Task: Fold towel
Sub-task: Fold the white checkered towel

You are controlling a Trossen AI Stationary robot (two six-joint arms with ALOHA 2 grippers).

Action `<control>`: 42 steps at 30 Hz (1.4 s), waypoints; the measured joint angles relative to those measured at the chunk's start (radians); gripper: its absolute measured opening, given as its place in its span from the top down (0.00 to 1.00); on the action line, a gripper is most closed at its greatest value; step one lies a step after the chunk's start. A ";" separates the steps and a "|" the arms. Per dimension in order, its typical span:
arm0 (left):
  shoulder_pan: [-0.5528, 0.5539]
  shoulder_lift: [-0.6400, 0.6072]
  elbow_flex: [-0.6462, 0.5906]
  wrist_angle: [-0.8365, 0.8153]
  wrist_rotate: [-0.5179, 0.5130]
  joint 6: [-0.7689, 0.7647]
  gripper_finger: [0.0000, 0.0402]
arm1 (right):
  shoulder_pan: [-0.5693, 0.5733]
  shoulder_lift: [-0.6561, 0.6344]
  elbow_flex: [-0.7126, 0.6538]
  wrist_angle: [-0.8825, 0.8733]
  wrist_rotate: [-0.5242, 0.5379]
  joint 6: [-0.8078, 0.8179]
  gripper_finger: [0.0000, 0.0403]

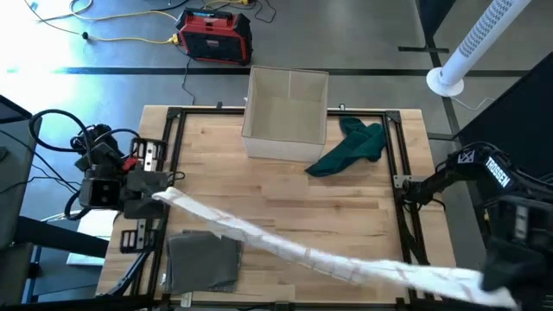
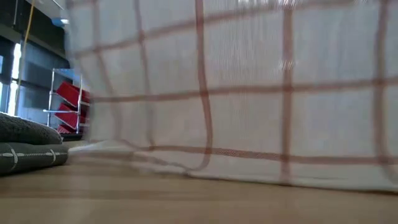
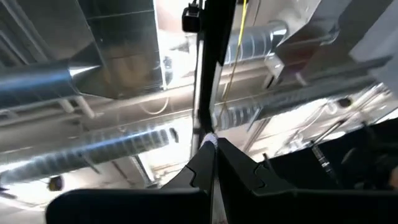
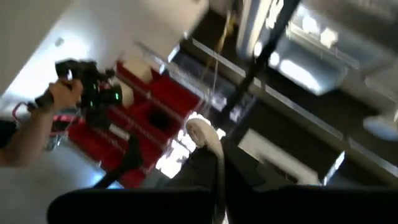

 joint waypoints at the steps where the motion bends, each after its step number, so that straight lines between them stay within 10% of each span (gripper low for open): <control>1: -0.002 0.005 0.000 0.001 0.003 -0.011 1.00 | 0.012 0.001 0.000 0.015 -0.012 -0.021 1.00; 16: -0.079 0.176 0.270 -0.179 -0.028 0.063 1.00 | 0.143 0.021 -0.001 0.233 -0.038 -0.242 1.00; 36: -0.082 0.265 0.416 -0.418 -0.760 0.429 1.00 | 0.112 0.036 -0.063 0.302 0.489 -0.231 1.00; 42: -0.032 0.239 0.416 -0.625 -0.833 0.287 1.00 | 0.046 -0.020 -0.182 0.295 0.551 -0.133 1.00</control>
